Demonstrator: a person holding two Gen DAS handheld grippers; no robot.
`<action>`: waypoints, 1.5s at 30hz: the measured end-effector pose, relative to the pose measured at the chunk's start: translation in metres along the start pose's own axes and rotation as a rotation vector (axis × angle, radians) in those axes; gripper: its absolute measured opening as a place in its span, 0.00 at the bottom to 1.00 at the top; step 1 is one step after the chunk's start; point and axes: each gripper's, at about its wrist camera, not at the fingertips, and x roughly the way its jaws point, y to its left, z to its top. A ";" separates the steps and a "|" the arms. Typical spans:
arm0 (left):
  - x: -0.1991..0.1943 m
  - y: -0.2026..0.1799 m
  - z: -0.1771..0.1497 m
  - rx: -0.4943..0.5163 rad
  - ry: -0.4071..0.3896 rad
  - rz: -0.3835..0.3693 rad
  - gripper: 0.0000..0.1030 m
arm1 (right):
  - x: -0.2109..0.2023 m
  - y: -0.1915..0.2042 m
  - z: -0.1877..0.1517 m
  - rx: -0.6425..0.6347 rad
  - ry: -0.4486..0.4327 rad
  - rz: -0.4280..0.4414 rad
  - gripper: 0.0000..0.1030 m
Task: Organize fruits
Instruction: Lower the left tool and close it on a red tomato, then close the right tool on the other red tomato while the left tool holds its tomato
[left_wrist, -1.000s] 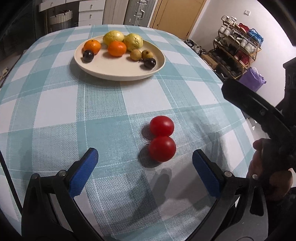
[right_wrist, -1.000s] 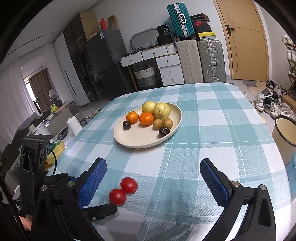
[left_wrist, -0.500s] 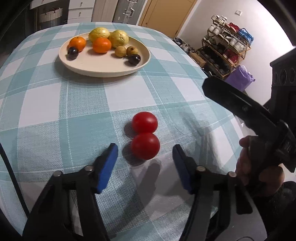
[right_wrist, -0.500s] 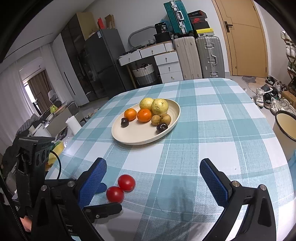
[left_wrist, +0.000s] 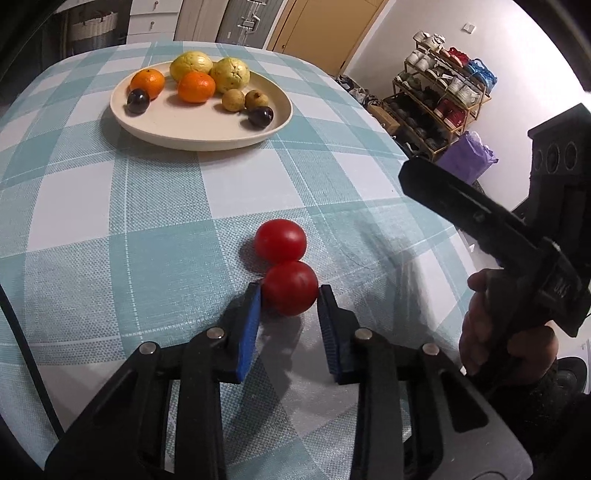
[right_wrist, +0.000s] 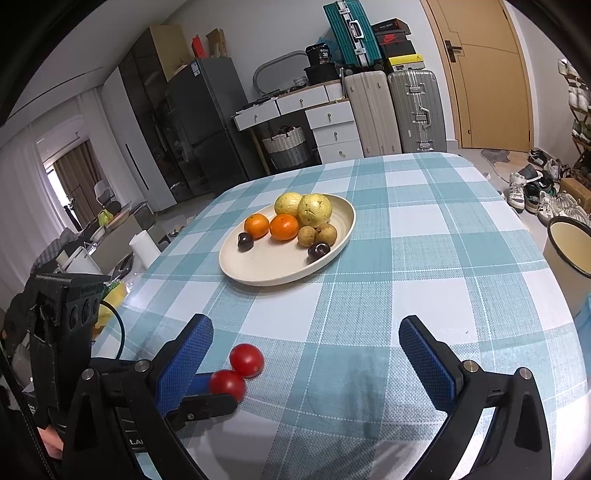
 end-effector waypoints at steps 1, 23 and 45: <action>-0.002 0.000 0.000 0.002 -0.005 0.001 0.27 | 0.000 -0.001 0.000 0.001 0.001 0.001 1.00; -0.082 0.045 0.003 -0.104 -0.185 0.049 0.27 | 0.027 0.016 -0.011 0.001 0.086 0.087 1.00; -0.093 0.075 -0.002 -0.156 -0.205 0.061 0.27 | 0.051 0.049 -0.016 -0.126 0.151 0.020 0.83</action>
